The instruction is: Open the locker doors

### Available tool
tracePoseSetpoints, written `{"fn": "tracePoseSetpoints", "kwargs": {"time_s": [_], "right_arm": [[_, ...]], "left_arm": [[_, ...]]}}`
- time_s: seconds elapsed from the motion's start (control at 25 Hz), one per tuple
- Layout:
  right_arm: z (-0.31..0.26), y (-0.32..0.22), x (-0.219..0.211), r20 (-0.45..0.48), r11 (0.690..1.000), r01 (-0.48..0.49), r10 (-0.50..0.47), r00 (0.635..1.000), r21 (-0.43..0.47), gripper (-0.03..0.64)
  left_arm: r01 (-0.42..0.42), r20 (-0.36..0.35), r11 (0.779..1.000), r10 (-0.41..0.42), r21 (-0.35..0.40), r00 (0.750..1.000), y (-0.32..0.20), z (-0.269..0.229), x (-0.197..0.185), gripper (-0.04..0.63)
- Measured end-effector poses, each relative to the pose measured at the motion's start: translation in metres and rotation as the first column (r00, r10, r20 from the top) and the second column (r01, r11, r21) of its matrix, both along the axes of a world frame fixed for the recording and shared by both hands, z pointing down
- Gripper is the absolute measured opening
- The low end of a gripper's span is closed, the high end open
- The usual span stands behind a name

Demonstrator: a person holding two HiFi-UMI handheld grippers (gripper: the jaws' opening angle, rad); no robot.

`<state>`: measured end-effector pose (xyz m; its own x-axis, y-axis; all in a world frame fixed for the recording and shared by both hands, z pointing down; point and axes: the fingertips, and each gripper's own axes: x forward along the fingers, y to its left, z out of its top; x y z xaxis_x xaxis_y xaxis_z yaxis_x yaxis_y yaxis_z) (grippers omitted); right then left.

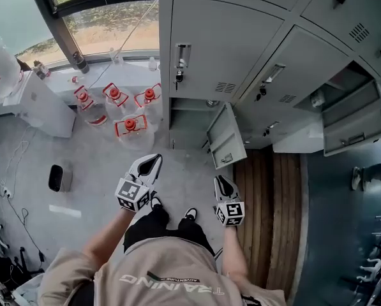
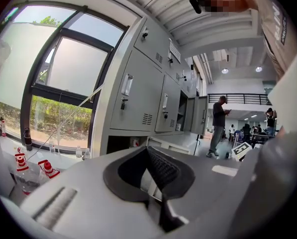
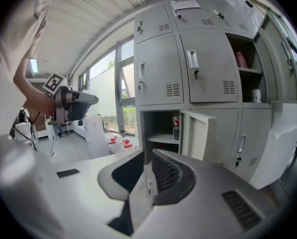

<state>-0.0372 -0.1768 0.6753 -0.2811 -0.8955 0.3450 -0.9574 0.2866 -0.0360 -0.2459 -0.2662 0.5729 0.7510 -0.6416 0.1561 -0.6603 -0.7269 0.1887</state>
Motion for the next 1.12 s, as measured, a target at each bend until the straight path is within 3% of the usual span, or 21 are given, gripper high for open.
{"fn": "tracePoseSetpoints", "kwargs": {"time_s": [0.32,0.56,0.64,0.92,1.12], "right_arm": [[-0.058,0.057,0.026,0.048,0.996,0.060,-0.063,0.997,0.068,0.044],[-0.108,0.112,0.037,0.013,0.958,0.254,-0.258,0.966,0.131,0.044],[-0.118,0.125,0.039,0.004,0.951,0.276,-0.279,0.960,0.143,0.044],[-0.149,0.147,0.038,0.103,0.959,0.236,-0.254,0.962,0.157,0.044],[-0.184,0.159,0.036,0.084,0.957,0.213,-0.233,0.969,0.195,0.044]], "left_arm": [[0.098,0.002,0.993,-0.098,0.063,0.995,0.080,-0.027,0.038,0.008],[0.210,-0.019,0.976,-0.209,0.055,0.978,0.155,-0.045,0.074,0.008],[0.208,-0.018,0.976,-0.207,0.064,0.978,0.172,-0.050,0.085,0.008],[0.146,0.008,0.986,-0.147,0.083,0.989,0.216,-0.057,0.105,0.008],[0.107,0.010,0.986,-0.109,0.129,0.994,0.232,-0.075,0.107,0.008]]}}
